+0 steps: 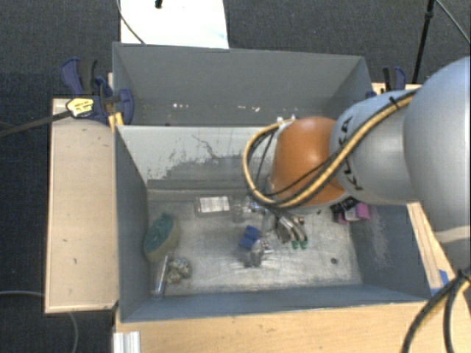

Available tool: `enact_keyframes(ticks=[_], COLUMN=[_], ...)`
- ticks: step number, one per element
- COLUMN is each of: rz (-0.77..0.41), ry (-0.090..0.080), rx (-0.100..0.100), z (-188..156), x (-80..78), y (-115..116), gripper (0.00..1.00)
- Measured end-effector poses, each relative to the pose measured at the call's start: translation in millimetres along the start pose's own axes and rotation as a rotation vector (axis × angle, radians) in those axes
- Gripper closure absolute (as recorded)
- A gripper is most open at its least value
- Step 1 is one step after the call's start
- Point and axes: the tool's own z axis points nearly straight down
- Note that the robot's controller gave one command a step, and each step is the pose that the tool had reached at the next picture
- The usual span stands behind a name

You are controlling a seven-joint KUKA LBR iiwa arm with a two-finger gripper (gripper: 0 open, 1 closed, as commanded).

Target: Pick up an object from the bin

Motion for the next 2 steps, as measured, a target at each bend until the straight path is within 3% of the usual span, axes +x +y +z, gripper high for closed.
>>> enact_keyframes(ticks=[1, 2], rz=[0.007, 0.004], ry=[-0.008, -0.018], rx=[0.002, 0.002], z=[-4.6, -140.6], x=[-2.5, -12.4], y=[-3.0, -19.2], gripper=[1.00, 1.00])
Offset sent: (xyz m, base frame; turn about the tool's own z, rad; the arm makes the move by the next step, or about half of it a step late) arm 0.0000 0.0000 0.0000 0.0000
